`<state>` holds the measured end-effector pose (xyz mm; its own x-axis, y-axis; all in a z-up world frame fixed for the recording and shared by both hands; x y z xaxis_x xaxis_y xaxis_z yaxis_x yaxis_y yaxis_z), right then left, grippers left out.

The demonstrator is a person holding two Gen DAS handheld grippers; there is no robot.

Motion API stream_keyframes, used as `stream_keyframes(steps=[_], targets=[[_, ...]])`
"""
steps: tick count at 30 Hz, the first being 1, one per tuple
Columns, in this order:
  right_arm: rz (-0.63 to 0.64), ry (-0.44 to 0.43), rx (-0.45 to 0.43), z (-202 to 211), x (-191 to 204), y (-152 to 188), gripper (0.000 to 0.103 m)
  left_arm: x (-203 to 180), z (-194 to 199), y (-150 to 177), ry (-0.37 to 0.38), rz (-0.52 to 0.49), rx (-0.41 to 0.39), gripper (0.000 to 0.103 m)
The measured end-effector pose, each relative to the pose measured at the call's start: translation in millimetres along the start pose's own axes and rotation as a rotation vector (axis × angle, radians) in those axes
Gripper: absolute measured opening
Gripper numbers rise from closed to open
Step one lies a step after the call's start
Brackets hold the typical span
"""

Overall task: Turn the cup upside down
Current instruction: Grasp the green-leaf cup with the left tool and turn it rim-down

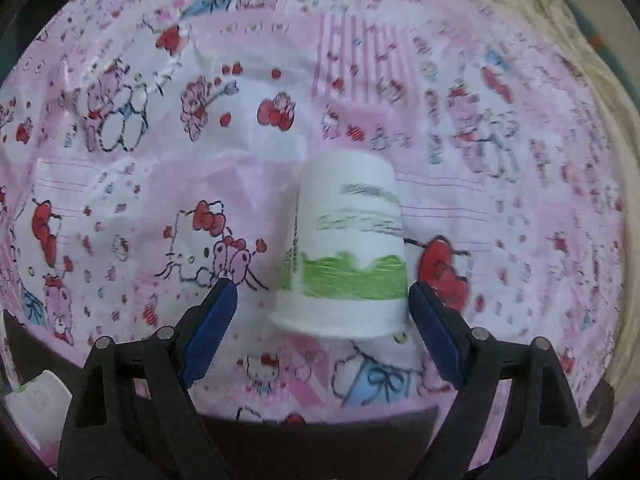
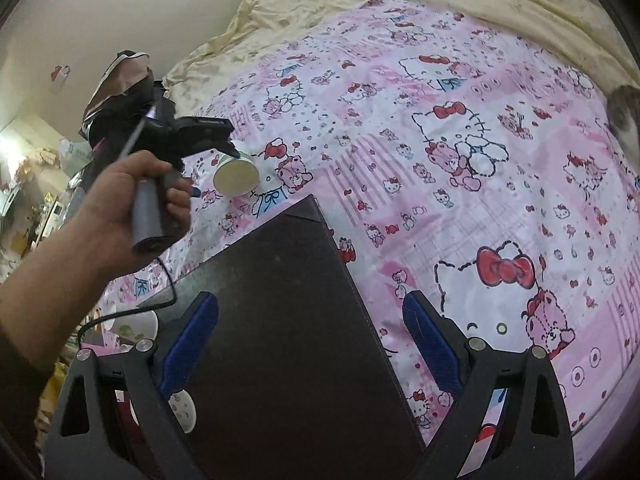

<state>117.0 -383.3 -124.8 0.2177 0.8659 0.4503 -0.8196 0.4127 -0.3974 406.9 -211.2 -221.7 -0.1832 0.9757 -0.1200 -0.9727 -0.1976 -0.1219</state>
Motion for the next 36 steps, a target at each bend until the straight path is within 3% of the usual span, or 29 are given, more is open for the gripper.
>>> stream_keyframes(steps=[2, 5, 7, 9, 15, 17, 18, 19, 21, 23, 27, 31, 33, 35, 36], targets=[[0.000, 0.005, 0.002, -1, -1, 0, 0.096, 0, -15, 7, -0.027, -0.009, 0.065, 0.084], [0.001, 0.016, 0.007, -2, -2, 1, 0.096, 0, -21, 15, -0.028, -0.022, 0.078, 0.055], [-0.012, 0.013, 0.009, -2, -5, 1, 0.096, -1, -18, 20, -0.027, -0.040, 0.079, 0.027], [-0.025, 0.012, 0.004, -1, -7, 0, 0.096, 1, -12, 30, -0.012, -0.037, 0.096, 0.020], [-0.085, -0.002, 0.019, -3, -17, 1, 0.096, 7, 20, 48, 0.019, -0.060, 0.072, 0.021], [-0.127, -0.026, 0.023, 0, -19, 5, 0.096, 11, 27, 50, 0.037, -0.051, 0.081, 0.027], [-0.133, -0.034, 0.024, 1, -18, 7, 0.096, 11, 34, 50, 0.049, -0.055, 0.069, 0.044], [-0.129, -0.038, 0.025, 3, -17, 9, 0.096, 13, 39, 48, 0.056, -0.063, 0.052, 0.068], [-0.101, -0.025, 0.023, 5, -16, 10, 0.096, 11, 55, 45, 0.079, -0.093, -0.010, 0.089], [-0.096, -0.006, 0.011, 7, -19, 8, 0.096, 10, 61, 34, 0.070, -0.121, -0.055, 0.089], [-0.114, 0.023, 0.003, 4, -25, 2, 0.096, 2, 45, 5, 0.035, -0.149, -0.073, 0.089], [-0.068, 0.077, 0.008, -4, -24, 1, 0.096, -17, 13, -2, 0.039, -0.255, -0.011, 0.089], [-0.053, 0.087, 0.018, -9, -23, 2, 0.096, -24, -2, 2, 0.002, -0.307, 0.023, 0.088], [-0.036, 0.088, 0.023, -13, -20, 1, 0.096, -29, -13, 3, -0.005, -0.339, 0.046, 0.074], [-0.023, 0.094, 0.025, -15, -18, 1, 0.096, -31, -17, 4, 0.003, -0.348, 0.059, 0.061]])
Point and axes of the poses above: each gripper's, at about its wrist camera, not at the fingertips, and z roughly against the way its jaws point, x to its left, y to its underside, the point moved 8 cm from there along -z, roughly the way its jaws point, and after that the axes turned 2 degrees about x, right-handed, at the moved point
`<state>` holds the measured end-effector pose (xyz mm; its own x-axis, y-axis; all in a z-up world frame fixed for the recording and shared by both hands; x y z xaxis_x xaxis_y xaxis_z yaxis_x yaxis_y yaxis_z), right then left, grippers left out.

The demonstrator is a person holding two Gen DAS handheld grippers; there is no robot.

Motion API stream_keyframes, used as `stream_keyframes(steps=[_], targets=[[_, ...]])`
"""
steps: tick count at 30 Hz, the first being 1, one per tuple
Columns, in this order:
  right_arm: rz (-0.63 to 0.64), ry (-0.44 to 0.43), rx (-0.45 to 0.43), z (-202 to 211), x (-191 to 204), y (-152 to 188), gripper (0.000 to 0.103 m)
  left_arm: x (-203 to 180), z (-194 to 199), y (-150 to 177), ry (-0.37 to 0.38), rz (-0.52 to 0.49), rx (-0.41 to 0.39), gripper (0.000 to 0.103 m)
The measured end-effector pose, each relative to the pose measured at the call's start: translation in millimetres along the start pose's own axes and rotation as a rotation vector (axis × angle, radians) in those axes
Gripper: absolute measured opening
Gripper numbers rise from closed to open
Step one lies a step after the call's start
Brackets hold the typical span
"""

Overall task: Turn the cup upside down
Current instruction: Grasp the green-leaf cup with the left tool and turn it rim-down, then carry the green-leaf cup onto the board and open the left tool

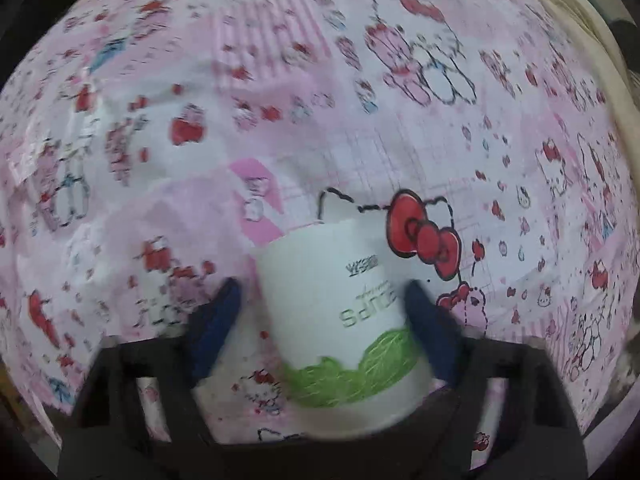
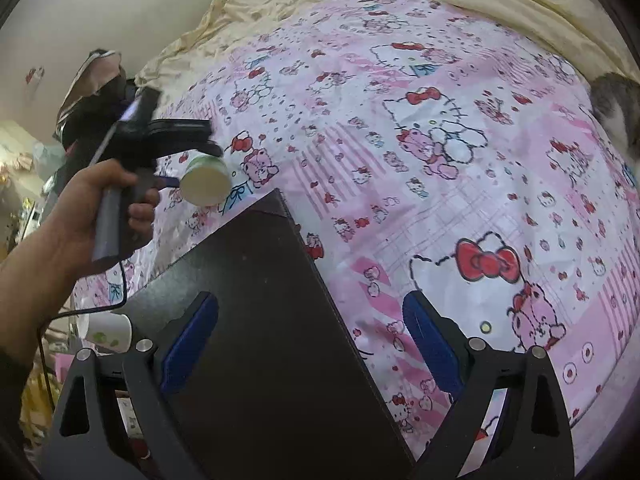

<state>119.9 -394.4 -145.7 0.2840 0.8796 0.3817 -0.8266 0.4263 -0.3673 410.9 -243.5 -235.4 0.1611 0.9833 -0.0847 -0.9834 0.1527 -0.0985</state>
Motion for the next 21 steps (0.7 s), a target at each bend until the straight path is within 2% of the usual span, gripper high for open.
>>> stream_keyframes(steps=[1, 2, 6, 10, 16, 21], targets=[[0.013, 0.008, 0.003, -2, 2, 0, 0.096, -1, -4, 1, 0.005, -0.008, 0.016, 0.057], [0.024, 0.011, 0.006, -3, 5, 0, 0.096, -2, -8, 1, -0.001, -0.022, 0.027, 0.057], [0.033, 0.000, 0.019, -8, 12, 2, 0.096, -7, -4, 2, -0.015, -0.084, -0.003, 0.055], [0.044, 0.007, 0.019, -9, 13, 2, 0.096, -2, 10, 20, -0.009, -0.020, 0.017, 0.055], [0.030, -0.009, -0.002, -2, 13, -2, 0.096, 16, 48, 91, 0.022, 0.142, -0.002, 0.055], [0.006, -0.053, -0.022, 10, 14, -2, 0.096, 20, 89, 156, 0.005, 0.179, -0.101, 0.055]])
Point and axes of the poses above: each gripper's, at about its wrist camera, not at the fingertips, and z roughly against the way its jaws point, x to its left, y to its underside, the point moved 8 cm from there along -z, roughly the way its jaws point, and after that the axes turned 2 degrees about x, right-handed, at the moved point
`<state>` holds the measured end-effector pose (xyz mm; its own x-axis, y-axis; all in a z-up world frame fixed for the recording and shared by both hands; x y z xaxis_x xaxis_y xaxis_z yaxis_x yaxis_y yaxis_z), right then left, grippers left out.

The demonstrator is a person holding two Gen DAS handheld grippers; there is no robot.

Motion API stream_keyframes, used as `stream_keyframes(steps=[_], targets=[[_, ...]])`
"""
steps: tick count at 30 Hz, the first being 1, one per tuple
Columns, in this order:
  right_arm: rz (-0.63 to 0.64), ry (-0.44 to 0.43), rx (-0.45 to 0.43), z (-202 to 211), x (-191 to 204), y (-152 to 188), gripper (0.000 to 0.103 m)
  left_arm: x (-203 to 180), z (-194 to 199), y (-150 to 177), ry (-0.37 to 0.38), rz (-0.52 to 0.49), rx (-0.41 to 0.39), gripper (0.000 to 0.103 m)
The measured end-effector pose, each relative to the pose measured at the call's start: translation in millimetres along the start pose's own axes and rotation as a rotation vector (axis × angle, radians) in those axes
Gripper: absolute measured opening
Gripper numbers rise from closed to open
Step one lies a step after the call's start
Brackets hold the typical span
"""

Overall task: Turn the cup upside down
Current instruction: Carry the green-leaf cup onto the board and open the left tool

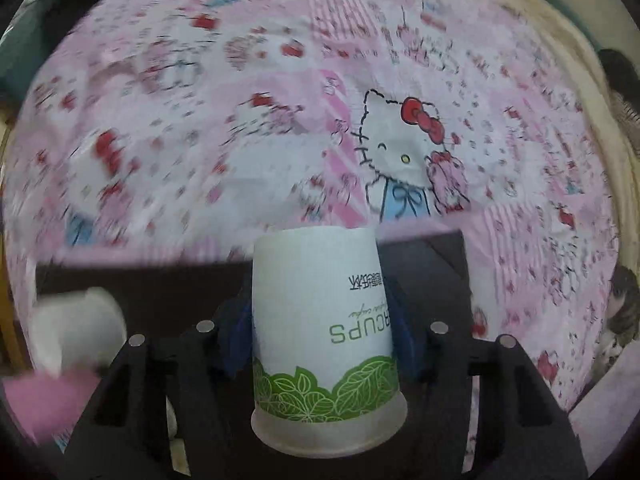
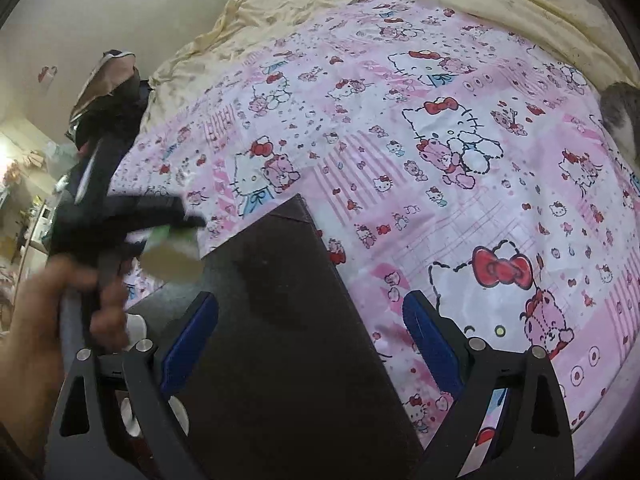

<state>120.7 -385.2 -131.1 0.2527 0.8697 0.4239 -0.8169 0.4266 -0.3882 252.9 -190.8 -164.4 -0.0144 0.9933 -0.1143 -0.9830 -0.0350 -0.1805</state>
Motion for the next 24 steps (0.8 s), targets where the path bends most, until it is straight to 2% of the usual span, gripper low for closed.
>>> stream_keyframes(steps=[3, 9, 13, 17, 18, 19, 20, 24], targets=[[0.020, 0.005, -0.021, 8, 1, 2, 0.096, 5, 13, 34, 0.015, 0.021, -0.016, 0.055], [0.021, -0.010, -0.004, 13, -2, 12, 0.096, 16, -4, 118, 0.017, 0.037, 0.074, 0.055], [0.036, -0.003, 0.008, 14, -4, 17, 0.096, 18, -16, 159, 0.015, 0.033, 0.119, 0.057], [0.041, -0.001, 0.025, 12, -5, 22, 0.096, 21, -25, 175, 0.006, 0.019, 0.129, 0.057], [0.041, -0.003, 0.030, 11, -5, 23, 0.096, 21, -25, 176, 0.019, 0.021, 0.122, 0.063], [0.044, -0.005, 0.036, 9, -4, 24, 0.096, 20, -25, 176, 0.031, 0.017, 0.120, 0.072], [0.050, -0.005, 0.041, 8, -3, 26, 0.096, 18, -24, 176, 0.041, 0.013, 0.128, 0.075], [0.077, 0.008, 0.050, 6, 1, 30, 0.096, 15, -10, 181, 0.066, -0.025, 0.134, 0.078]])
Point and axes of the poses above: each gripper's, at about its wrist camera, not at the fingertips, and z roughly against the way its jaws point, x to its left, y to its underside, the point moved 8 cm from there along -z, roughly the way its jaws point, and after that the axes turned 2 degrees about x, right-handed, at the moved point
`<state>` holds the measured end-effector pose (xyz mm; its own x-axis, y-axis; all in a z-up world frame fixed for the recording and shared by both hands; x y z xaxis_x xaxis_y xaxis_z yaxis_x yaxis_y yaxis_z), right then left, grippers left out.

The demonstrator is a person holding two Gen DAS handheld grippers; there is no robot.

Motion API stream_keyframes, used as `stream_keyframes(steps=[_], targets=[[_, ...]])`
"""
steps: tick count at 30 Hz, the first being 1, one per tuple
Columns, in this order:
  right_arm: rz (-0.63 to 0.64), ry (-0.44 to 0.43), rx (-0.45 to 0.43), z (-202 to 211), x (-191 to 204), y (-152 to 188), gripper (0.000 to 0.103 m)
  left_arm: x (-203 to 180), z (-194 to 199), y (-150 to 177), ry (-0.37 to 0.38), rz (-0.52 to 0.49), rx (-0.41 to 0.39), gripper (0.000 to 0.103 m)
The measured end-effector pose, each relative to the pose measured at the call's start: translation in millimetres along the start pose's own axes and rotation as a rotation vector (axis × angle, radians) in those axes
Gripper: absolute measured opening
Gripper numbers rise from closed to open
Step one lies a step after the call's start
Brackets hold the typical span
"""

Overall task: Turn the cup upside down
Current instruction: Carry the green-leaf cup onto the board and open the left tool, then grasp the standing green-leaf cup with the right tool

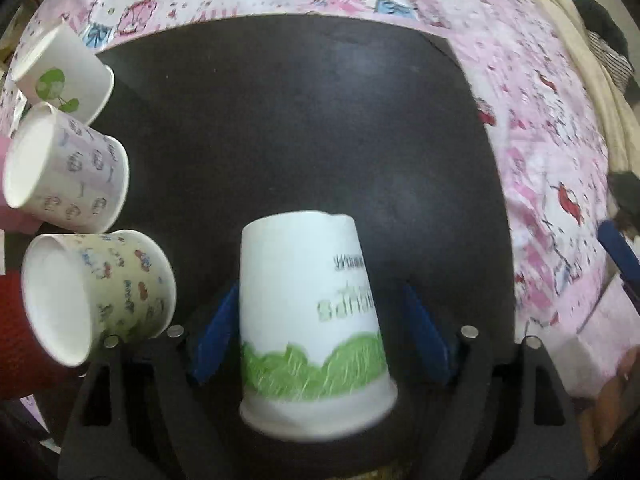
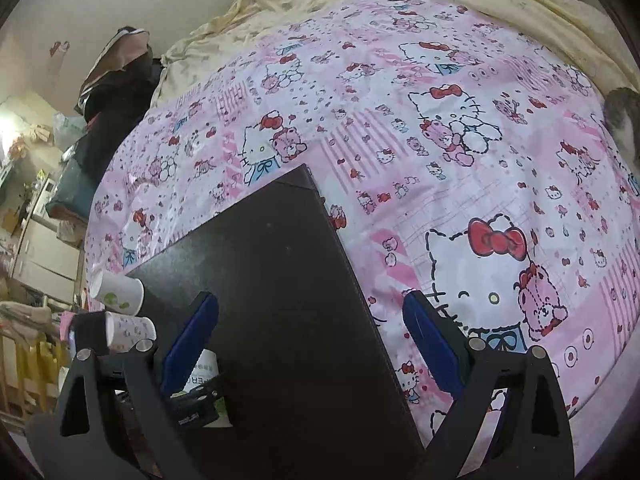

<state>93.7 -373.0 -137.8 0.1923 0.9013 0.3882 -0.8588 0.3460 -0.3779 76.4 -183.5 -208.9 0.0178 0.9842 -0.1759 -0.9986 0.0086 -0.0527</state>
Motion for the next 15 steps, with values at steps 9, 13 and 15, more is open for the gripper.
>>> stream_keyframes(steps=[9, 13, 15], targets=[[0.062, -0.100, 0.125, -21, 32, 16, 0.096, 18, 105, 44, 0.093, -0.131, -0.103, 0.079], [0.137, -0.169, 0.325, -55, 70, 38, 0.092, 51, 133, 70, 0.092, -0.155, -0.144, 0.079], [0.207, -0.145, 0.385, -72, 87, 47, 0.088, 63, 139, 79, 0.113, -0.150, -0.136, 0.079]])
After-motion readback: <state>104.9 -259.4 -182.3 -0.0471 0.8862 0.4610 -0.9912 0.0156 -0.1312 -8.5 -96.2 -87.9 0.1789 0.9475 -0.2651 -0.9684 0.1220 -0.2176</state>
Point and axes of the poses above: each gripper's, at about its wrist camera, not at the fingertips, and z roughly against the way its jaws point, x to its left, y to its underside, the point moved 8 cm from there along -z, roughly the way its jaws point, and after that the axes turned 2 degrees about x, right-handed, at the moved point
